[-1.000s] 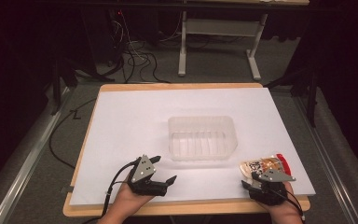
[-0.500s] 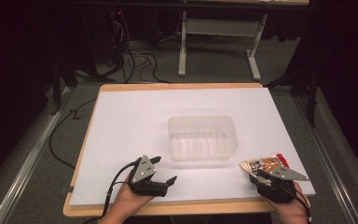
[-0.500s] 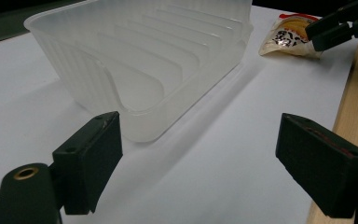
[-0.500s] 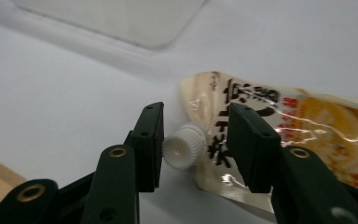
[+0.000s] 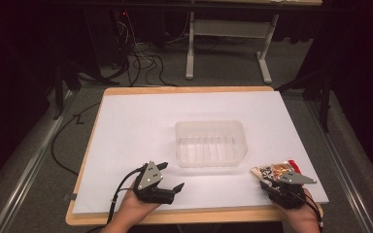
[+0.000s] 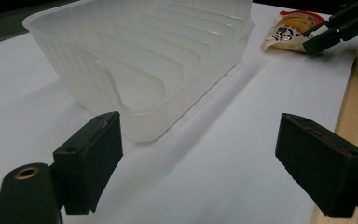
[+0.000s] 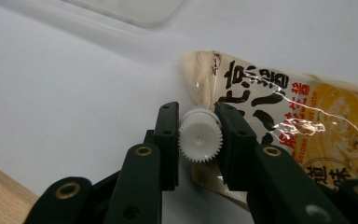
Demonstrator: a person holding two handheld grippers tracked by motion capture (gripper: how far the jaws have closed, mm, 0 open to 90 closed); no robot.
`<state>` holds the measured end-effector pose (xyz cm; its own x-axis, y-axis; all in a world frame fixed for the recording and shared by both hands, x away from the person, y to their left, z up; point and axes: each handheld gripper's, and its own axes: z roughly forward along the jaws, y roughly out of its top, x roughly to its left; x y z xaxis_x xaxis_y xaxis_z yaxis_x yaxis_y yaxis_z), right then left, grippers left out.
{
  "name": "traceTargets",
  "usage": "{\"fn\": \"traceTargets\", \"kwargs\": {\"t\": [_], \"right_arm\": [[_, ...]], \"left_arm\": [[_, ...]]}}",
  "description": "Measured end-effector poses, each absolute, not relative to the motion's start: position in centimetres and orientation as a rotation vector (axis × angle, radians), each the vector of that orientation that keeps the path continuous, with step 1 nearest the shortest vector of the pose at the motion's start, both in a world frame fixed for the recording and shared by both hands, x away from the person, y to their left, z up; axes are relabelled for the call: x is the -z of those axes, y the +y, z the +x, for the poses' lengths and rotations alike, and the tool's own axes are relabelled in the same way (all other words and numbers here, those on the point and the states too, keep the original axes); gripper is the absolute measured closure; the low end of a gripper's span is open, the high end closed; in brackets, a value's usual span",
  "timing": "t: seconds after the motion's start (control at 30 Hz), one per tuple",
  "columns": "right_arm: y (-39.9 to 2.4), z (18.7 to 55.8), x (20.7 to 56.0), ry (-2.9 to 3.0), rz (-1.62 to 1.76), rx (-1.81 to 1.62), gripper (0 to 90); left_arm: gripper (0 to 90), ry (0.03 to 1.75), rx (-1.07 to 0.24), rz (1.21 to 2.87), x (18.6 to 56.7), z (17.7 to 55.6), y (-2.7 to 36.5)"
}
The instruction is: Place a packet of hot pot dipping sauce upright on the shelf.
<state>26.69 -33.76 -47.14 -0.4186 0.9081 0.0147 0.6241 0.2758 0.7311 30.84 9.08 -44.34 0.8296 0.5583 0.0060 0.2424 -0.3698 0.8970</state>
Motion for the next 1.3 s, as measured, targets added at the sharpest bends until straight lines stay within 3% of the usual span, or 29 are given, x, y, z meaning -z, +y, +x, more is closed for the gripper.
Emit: {"fn": "traceTargets", "kwargs": {"t": [0.67, 1.3], "right_arm": [[-34.8, 26.9, 45.2, 2.092, 1.355, -1.062, 73.2], [-36.5, 26.3, 40.9, 1.901, 1.247, -1.271, 73.8]], "left_arm": [[15.8, 0.614, -0.393, 1.963, 44.4, 30.0, 10.4], [16.1, 0.647, -0.403, 1.95, 44.5, 29.9, 11.3]]}}
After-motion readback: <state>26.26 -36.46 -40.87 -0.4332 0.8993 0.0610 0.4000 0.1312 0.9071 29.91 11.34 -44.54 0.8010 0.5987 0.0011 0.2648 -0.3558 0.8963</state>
